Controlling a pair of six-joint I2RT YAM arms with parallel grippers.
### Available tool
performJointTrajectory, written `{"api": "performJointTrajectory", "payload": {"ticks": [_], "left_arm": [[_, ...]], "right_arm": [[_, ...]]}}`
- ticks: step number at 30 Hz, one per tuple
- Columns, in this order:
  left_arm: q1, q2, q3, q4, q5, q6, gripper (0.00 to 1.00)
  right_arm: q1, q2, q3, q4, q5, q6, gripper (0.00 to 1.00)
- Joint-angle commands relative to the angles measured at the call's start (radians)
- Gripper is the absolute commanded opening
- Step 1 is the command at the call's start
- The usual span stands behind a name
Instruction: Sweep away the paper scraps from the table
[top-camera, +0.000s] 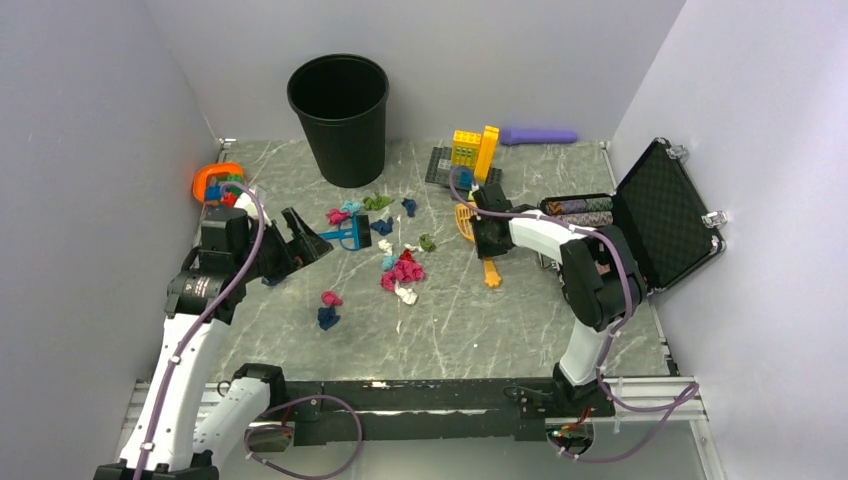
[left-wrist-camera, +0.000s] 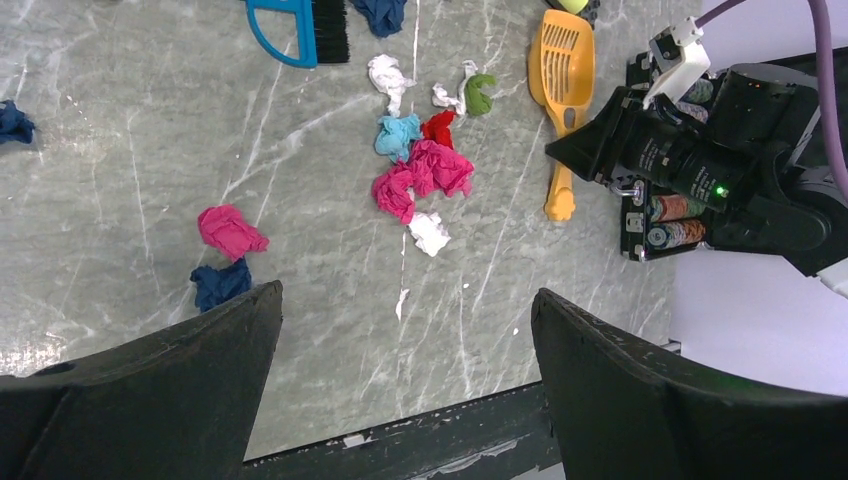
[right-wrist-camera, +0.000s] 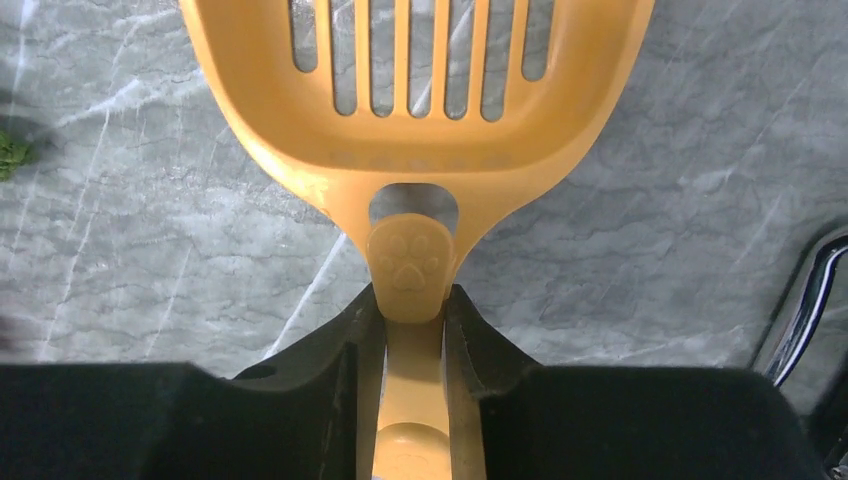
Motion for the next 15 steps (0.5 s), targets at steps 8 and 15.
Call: {"api": "performJointTrajectory", "payload": {"ticks": [8,15], "left_arm": [[-0.002,-0.061,0.065,-0.076,-0.057,0.09,0.98],[-0.004,-0.123,0.09,-0.157,-0.11,0.153,0.98]], "right_arm": [[0.134,-0.221,0.143,-0.145,0.049,0.19,0.17],[0.358,-0.083,0.421,-0.253,0.077,0.33,0.18]]}}
